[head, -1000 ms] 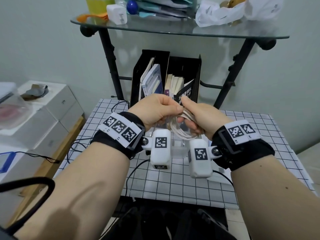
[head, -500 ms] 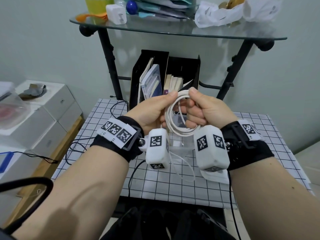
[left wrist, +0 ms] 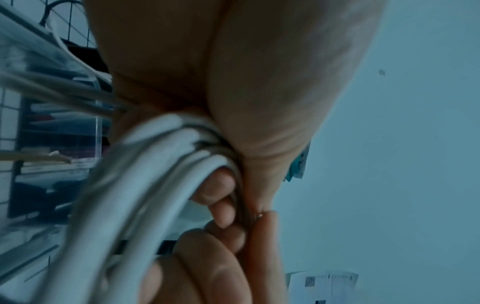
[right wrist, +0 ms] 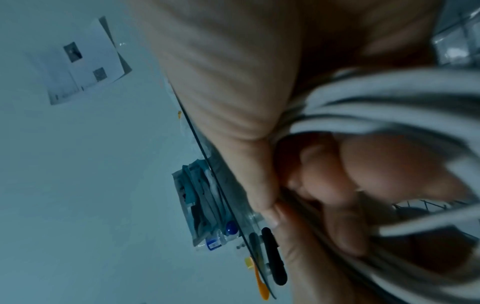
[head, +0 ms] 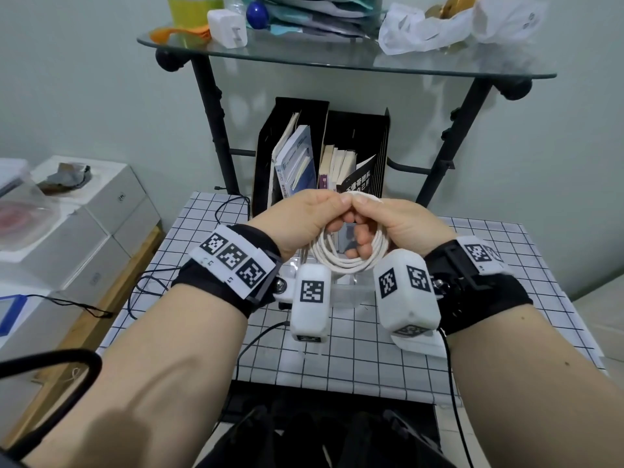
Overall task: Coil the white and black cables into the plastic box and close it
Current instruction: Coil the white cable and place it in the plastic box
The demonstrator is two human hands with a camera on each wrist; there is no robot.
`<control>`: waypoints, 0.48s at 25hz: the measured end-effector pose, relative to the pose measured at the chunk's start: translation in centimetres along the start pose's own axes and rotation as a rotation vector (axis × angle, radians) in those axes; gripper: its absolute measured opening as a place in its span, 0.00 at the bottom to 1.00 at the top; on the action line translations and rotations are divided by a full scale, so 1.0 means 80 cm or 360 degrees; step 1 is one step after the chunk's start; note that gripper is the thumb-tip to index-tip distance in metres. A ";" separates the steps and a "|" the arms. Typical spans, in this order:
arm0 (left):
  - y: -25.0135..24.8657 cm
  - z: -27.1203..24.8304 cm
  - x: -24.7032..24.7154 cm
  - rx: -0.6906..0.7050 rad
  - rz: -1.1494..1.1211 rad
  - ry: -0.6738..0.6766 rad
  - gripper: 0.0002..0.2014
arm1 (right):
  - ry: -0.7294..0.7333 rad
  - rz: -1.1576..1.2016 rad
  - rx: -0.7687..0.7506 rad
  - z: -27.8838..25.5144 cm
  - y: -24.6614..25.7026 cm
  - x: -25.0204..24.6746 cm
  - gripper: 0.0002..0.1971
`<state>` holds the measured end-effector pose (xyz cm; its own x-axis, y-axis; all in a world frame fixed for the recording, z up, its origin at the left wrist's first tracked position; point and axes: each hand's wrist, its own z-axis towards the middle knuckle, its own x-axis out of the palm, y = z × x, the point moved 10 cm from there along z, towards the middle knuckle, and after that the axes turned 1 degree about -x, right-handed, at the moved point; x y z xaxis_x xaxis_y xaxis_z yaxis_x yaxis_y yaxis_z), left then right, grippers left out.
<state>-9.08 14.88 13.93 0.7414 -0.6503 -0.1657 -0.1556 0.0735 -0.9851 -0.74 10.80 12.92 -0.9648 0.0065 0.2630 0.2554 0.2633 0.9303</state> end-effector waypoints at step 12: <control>0.004 -0.006 0.001 -0.0047 -0.0255 -0.0049 0.18 | -0.0074 0.0320 0.0009 -0.003 -0.005 -0.001 0.17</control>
<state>-9.33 14.50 13.62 0.7777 -0.6286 -0.0085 -0.0527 -0.0516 -0.9973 -0.76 10.42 12.60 -0.8962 0.1037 0.4313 0.4430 0.2574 0.8588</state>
